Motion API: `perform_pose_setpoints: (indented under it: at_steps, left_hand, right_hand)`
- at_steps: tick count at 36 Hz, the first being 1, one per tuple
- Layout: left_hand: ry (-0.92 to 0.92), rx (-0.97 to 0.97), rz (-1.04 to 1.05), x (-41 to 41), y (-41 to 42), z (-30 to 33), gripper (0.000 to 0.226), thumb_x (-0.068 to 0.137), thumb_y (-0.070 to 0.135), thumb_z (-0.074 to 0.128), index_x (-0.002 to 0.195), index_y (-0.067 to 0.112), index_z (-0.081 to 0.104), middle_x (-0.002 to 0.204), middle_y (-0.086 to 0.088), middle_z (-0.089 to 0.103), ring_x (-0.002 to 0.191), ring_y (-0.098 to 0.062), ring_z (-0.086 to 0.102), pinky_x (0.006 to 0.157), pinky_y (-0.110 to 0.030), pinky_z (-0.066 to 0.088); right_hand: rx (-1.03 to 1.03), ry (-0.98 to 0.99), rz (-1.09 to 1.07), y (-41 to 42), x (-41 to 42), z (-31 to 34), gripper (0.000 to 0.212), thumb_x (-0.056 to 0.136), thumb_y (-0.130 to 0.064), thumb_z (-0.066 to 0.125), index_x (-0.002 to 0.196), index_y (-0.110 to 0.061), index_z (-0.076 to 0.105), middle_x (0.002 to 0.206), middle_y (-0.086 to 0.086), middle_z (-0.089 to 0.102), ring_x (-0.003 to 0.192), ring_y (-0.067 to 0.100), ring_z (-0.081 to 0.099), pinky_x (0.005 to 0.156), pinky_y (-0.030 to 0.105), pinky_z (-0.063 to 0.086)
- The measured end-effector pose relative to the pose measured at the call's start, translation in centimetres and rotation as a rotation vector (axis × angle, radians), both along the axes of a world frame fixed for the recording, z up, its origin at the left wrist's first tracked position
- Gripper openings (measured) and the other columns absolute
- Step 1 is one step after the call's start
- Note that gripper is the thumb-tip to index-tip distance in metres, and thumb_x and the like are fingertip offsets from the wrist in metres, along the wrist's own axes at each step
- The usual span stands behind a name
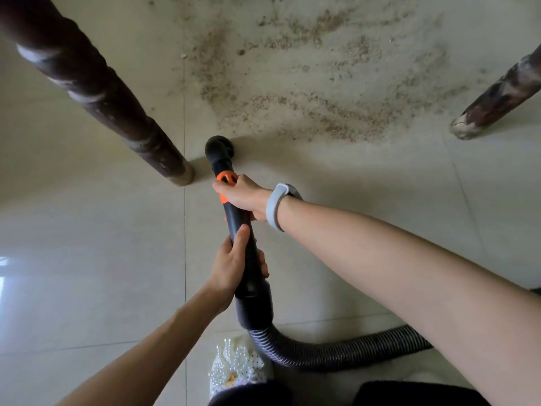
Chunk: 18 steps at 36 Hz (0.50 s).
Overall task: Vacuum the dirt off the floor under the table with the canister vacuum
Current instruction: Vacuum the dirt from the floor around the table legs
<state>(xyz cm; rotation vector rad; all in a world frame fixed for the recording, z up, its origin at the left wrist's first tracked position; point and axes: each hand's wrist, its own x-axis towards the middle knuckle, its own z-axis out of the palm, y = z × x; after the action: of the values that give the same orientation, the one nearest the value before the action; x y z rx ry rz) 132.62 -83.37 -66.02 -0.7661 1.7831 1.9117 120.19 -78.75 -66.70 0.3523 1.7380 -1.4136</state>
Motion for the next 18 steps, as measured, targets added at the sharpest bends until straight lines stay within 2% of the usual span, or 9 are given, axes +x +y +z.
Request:
perform_pose_setpoints:
  at_steps: [3, 5, 12, 16, 18]
  left_hand:
    - [0.001, 0.015, 0.018, -1.0, -0.8, -0.2, 0.036, 0.101, 0.040, 0.035, 0.089, 0.007, 0.043, 0.056, -0.009, 0.052, 0.048, -0.022, 0.053, 0.054, -0.034, 0.050]
    - [-0.011, 0.024, 0.024, -1.7, -1.0, -0.4, 0.039, 0.101, 0.042, 0.035, 0.086, 0.007, 0.043, 0.054, -0.009, 0.051, 0.047, -0.023, 0.053, 0.054, -0.034, 0.048]
    - [0.002, 0.036, -0.050, -3.7, -0.4, -0.5, 0.038, 0.101, 0.042, 0.035, 0.089, 0.007, 0.044, 0.055, -0.011, 0.052, 0.047, -0.025, 0.052, 0.054, -0.034, 0.048]
    - [0.011, 0.020, -0.114, -3.8, 0.5, -0.2, 0.036, 0.102, 0.040, 0.033, 0.086, 0.009, 0.045, 0.053, -0.013, 0.053, 0.048, -0.027, 0.050, 0.060, -0.039, 0.046]
    - [0.007, 0.007, -0.145, -3.5, 1.0, -0.2, 0.036, 0.102, 0.038, 0.033, 0.085, 0.008, 0.045, 0.053, -0.014, 0.053, 0.048, -0.027, 0.050, 0.061, -0.040, 0.046]
  right_hand:
    - [-0.030, -0.010, -0.035, -1.0, -0.5, -0.1, 0.030, 0.090, -0.041, 0.054, 0.092, -0.011, 0.050, 0.088, 0.009, 0.058, 0.086, 0.029, 0.059, 0.093, 0.043, 0.052]
    - [-0.029, -0.013, -0.065, -1.2, -0.8, -0.2, 0.030, 0.089, -0.042, 0.053, 0.082, -0.013, 0.049, 0.087, 0.011, 0.058, 0.084, 0.029, 0.058, 0.092, 0.043, 0.051]
    - [-0.020, -0.001, -0.115, -0.2, -2.2, 0.1, 0.035, 0.092, -0.044, 0.050, 0.080, -0.011, 0.047, 0.085, 0.014, 0.057, 0.079, 0.031, 0.057, 0.084, 0.040, 0.052]
    - [-0.055, -0.050, -0.170, 1.6, -2.2, 0.4, 0.033, 0.095, -0.039, 0.049, 0.083, -0.008, 0.043, 0.075, 0.011, 0.051, 0.060, 0.028, 0.055, 0.061, 0.032, 0.052]
    - [-0.028, -0.050, -0.170, 2.5, -1.9, 0.1, 0.034, 0.094, -0.041, 0.049, 0.084, -0.009, 0.044, 0.080, 0.012, 0.052, 0.066, 0.029, 0.057, 0.066, 0.035, 0.052]
